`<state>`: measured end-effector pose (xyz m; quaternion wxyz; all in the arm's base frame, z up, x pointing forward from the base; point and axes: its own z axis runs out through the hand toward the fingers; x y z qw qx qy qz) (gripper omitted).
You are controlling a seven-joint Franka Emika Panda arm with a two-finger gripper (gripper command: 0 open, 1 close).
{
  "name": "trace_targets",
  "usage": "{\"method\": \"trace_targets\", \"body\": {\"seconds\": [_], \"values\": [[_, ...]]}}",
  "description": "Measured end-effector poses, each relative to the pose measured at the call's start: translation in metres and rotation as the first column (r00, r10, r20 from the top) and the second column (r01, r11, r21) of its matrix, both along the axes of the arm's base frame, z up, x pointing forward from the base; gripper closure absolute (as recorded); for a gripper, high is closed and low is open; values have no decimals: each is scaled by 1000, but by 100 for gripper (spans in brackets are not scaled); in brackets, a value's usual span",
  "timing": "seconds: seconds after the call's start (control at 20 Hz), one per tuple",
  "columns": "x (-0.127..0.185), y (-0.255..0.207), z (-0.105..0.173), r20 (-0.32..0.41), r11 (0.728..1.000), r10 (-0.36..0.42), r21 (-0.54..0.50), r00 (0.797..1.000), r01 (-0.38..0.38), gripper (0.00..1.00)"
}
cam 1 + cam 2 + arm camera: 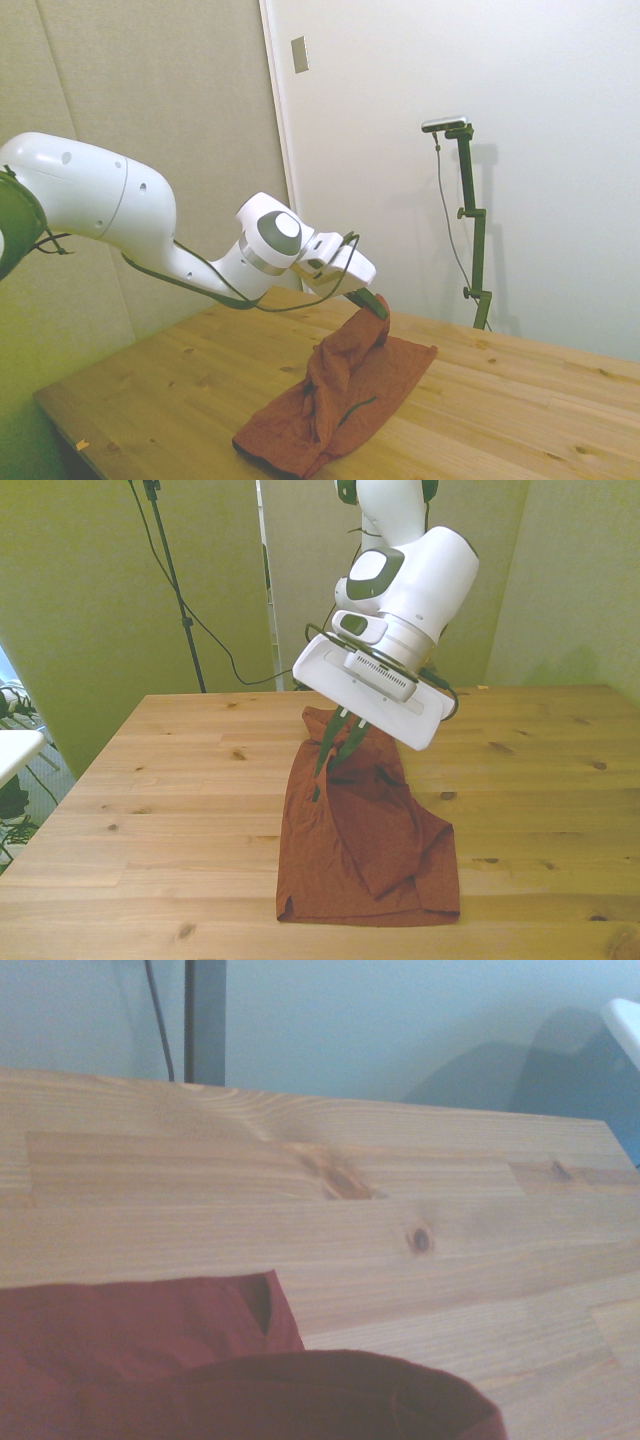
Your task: Fold the shorts
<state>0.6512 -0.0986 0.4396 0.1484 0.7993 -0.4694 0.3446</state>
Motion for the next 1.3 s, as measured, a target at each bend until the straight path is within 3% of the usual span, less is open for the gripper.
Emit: {"method": "trace_targets", "body": {"seconds": [0.1,0.15,0.65,0.8,0.95,1.1,1.3], "values": [[13,-2,1,3,1000,-4,5,1000,4,100],[20,-2,2,5,1000,-6,8,1000,6,0],[47,-46,21,79,989,-124,91,989,117,0],[47,-46,24,88,988,-121,109,989,112,0],[38,-40,23,72,978,-98,190,993,83,0],[8,-20,23,25,949,-32,314,999,23,0],[-50,15,33,-39,878,106,472,994,-75,0]]}}
